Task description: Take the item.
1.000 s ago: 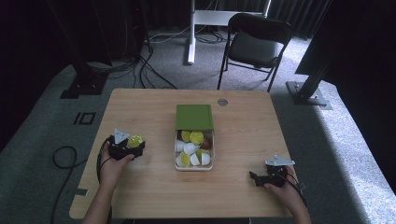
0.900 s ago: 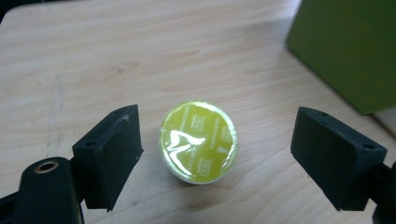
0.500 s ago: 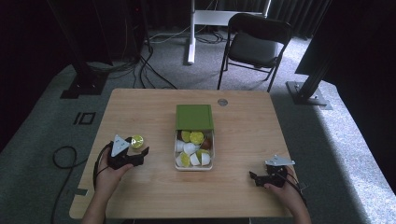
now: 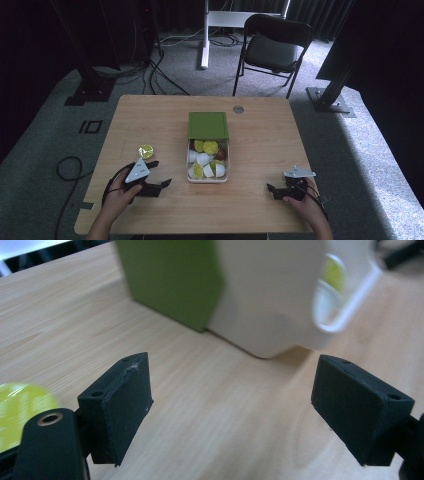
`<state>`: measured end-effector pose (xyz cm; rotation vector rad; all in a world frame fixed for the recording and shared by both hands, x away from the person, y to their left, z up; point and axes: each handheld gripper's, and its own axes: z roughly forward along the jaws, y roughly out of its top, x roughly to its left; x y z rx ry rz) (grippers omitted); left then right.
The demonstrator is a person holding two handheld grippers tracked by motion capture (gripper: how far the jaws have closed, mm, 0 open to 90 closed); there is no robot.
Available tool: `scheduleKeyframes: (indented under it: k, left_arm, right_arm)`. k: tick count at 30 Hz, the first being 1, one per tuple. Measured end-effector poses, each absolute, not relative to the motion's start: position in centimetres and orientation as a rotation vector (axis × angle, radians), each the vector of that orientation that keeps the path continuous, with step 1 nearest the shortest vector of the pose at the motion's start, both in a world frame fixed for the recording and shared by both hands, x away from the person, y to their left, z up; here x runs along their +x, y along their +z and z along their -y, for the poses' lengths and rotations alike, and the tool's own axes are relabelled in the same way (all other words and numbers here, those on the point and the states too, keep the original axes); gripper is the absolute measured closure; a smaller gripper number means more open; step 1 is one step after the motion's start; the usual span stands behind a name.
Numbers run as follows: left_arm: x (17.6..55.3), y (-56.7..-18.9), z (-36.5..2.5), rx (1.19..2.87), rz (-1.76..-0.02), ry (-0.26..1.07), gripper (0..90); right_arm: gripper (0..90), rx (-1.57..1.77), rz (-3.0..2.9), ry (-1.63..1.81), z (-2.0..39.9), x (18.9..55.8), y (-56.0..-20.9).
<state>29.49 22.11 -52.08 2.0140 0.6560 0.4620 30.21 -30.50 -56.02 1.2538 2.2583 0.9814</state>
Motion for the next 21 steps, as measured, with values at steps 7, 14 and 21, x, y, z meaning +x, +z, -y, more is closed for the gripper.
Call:
scheduleKeyframes:
  k: [7, 14, 21]
  left_arm:
    - [29.0, -52.6, -21.5, 2.154, -0.489, 0.421, 15.0]
    - [28.5, -53.3, -22.0, 2.208, -0.449, 0.391, 14.4]
    - [27.8, -53.6, -23.5, 2.263, -0.436, 0.378, 14.4]
  right_arm:
    - [11.1, 1.254, -2.259, 0.981, 30.5, 30.2, -56.0]
    - [11.1, 1.254, -2.259, 0.981, 30.5, 30.2, -56.0]
    - [11.1, 1.253, -2.259, 0.98, 30.5, 30.2, -56.0]
